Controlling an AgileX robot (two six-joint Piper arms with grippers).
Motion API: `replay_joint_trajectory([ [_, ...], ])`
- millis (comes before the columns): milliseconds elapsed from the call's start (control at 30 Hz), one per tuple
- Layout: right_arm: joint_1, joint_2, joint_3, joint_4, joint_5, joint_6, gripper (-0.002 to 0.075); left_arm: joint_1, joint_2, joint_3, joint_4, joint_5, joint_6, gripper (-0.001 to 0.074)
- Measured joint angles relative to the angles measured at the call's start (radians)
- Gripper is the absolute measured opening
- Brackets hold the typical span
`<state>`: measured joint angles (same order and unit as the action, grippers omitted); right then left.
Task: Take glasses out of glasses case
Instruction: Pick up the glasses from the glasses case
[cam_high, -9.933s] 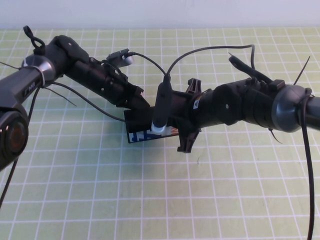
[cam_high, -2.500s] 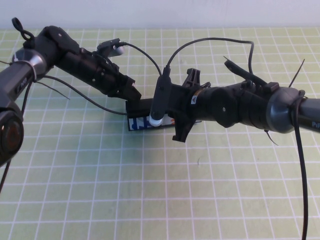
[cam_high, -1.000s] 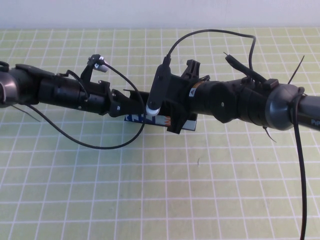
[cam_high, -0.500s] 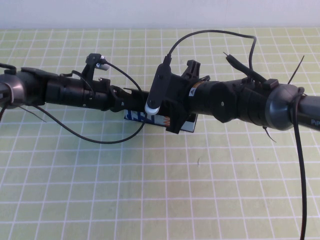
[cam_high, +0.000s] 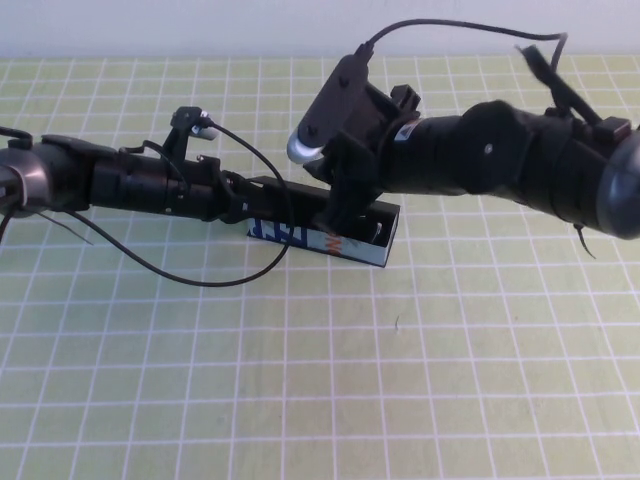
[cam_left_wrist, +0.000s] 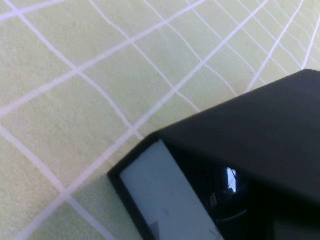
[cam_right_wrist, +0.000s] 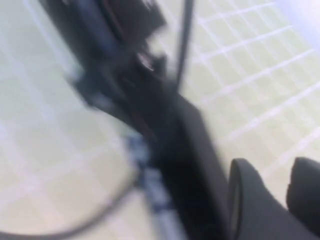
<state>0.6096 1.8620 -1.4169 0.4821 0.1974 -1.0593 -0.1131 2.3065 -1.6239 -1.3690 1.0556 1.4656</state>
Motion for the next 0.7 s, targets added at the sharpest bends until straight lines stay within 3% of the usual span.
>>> replay_joint_trajectory([
  [133, 0.004, -0.019, 0.000, 0.180, 0.172, 0.024, 0.0051, 0.000, 0.002, 0.000, 0.004, 0.018, -0.001, -0.0004],
  [233, 0.010, 0.009, 0.000, 0.186, 0.217, 0.132, 0.0005, 0.000, 0.002, 0.000, 0.006, 0.020, -0.014, -0.0004],
  [533, 0.003, 0.117, -0.011, -0.076, 0.217, 0.537, -0.0013, 0.000, 0.003, 0.000, 0.010, 0.032, -0.036, -0.0004],
  [700, -0.038, 0.140, -0.068, -0.122, 0.211, 0.640, -0.0013, 0.000, 0.003, 0.000, 0.015, 0.034, -0.038, -0.0004],
])
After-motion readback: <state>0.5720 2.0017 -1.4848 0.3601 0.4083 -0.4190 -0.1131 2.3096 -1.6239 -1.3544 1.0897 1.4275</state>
